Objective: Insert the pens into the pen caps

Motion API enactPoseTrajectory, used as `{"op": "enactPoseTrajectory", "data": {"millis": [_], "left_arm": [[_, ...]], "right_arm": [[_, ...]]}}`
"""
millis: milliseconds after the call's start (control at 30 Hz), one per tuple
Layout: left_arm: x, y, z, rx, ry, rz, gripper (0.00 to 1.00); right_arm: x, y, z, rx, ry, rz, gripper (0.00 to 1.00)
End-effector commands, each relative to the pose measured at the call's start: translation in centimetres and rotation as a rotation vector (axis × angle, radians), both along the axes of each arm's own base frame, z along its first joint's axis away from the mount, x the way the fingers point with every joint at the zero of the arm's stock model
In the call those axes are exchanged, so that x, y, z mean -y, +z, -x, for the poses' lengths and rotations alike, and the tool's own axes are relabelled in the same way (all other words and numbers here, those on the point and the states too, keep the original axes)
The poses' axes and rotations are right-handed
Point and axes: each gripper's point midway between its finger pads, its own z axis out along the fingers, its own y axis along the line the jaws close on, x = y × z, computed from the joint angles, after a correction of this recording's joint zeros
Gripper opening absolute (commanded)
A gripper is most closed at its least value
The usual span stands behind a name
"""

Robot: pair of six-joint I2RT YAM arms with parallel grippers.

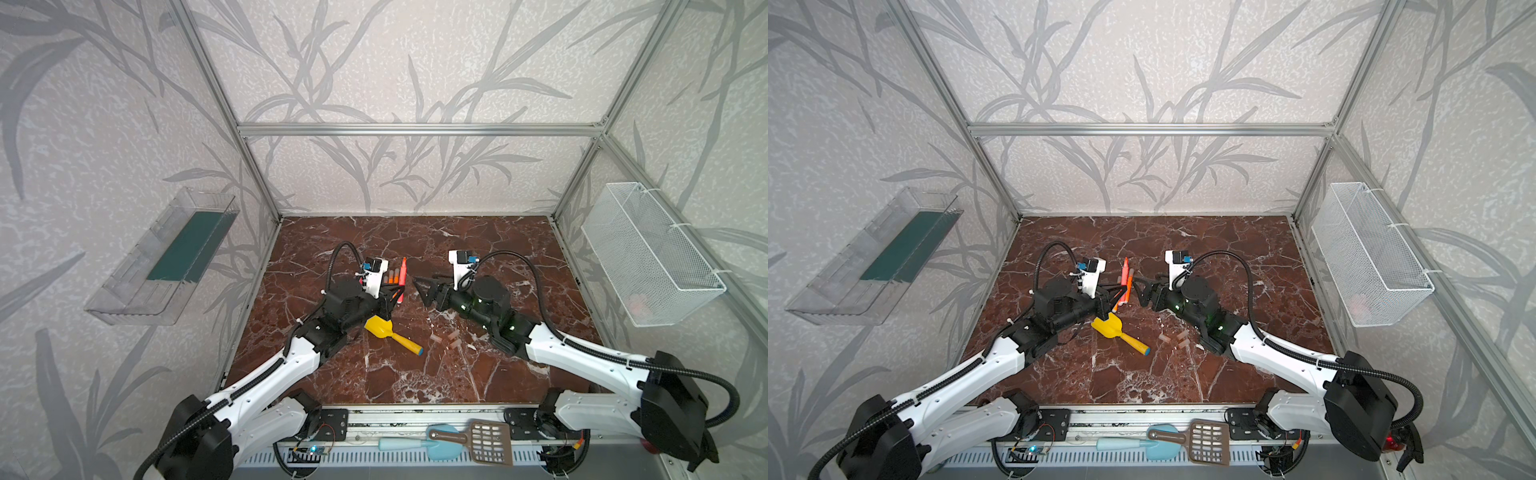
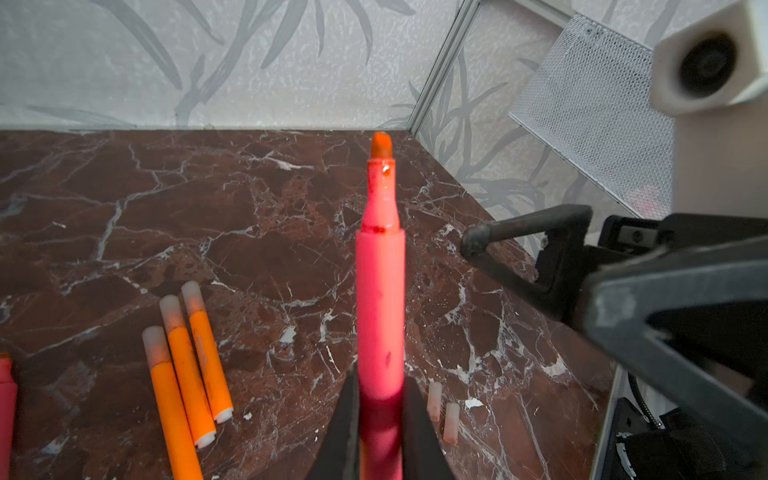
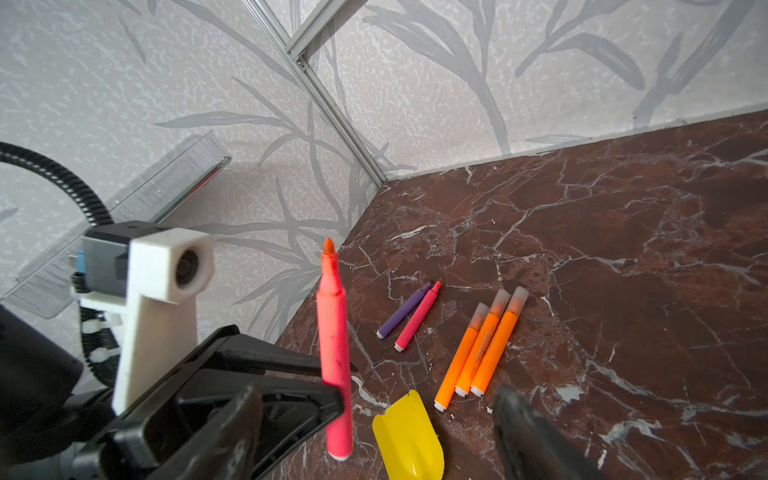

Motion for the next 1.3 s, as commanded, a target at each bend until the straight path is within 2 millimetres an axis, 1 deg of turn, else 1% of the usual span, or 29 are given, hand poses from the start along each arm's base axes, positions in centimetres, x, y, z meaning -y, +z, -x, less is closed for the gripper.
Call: {"op": "enactPoseTrajectory", "data": {"millis": [0,267,467,567,667,733,800,900,967,1267], "left_arm": [[0.3,0.8,0.4,0.058,-0.026,0.012,0.0],[1.5,0.9,1.0,0.052,-0.095,0.022,0.0],[2.6,1.0,1.7,0.055,-0.159,0.033,0.0],[3.0,0.9,1.9,0.053,-0.176,0.03,0.0],[3.2,1.2,2.2,0.066,-0.19,0.034,0.0],[3.3,1.2,2.4,0.07,-0.2,0.033,0.0],[3.4,1.2,2.5,0.071,-0.202,0.032,0.0],[3.5,1.0,2.5,0.068,-0.206,0.027,0.0],[3.7,0.8,2.5,0.063,-0.214,0.023,0.0],[4.6,0.3,2.8,0.053,-0.248,0.007,0.0]], "right_arm": [[-1.1,2.5,0.7,0.048,0.036,-0.069,0.85],[-2.6,2.5,1.1,0.043,0.079,-0.06,0.85],[-2.9,2.2,1.0,0.035,0.082,-0.053,0.85],[-2.9,2.1,0.9,0.035,0.077,-0.051,0.85],[-3.0,1.9,0.7,0.032,0.073,-0.047,0.85],[-3.1,1.9,0.6,0.031,0.072,-0.045,0.83],[-3.1,1.7,0.4,0.053,0.065,-0.022,0.79],[-2.9,1.8,0.2,0.063,0.048,-0.024,0.65],[-2.7,1.9,0.1,0.068,0.039,-0.02,0.61],[-1.3,2.3,-0.4,0.099,-0.025,0.004,0.61]]}}
